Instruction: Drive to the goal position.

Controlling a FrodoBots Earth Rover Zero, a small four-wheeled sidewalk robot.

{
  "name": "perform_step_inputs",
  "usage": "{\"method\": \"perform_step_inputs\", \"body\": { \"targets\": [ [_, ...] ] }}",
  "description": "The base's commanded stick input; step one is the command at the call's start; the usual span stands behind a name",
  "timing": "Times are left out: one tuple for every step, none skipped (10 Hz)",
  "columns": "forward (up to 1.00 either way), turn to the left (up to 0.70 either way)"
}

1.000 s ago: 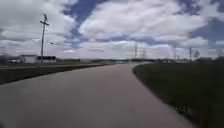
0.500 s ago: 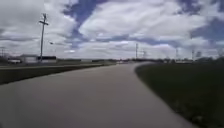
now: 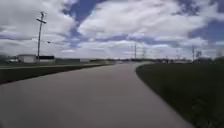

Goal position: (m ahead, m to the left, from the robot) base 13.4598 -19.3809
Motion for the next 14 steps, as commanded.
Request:
{"method": "perform_step_inputs", "body": {
  "targets": [
    [1.00,0.00],
    [1.00,-0.01],
    [1.00,-0.15],
    [1.00,0.00],
    [1.00,0.00],
    [1.00,-0.01],
    [1.00,-0.27],
    [1.00,-0.27],
    [1.00,0.00],
    [1.00,0.00],
    [1.00,0.00],
    [1.00,0.00],
    [1.00,-0.21],
    [1.00,-0.02]
  ]
}}
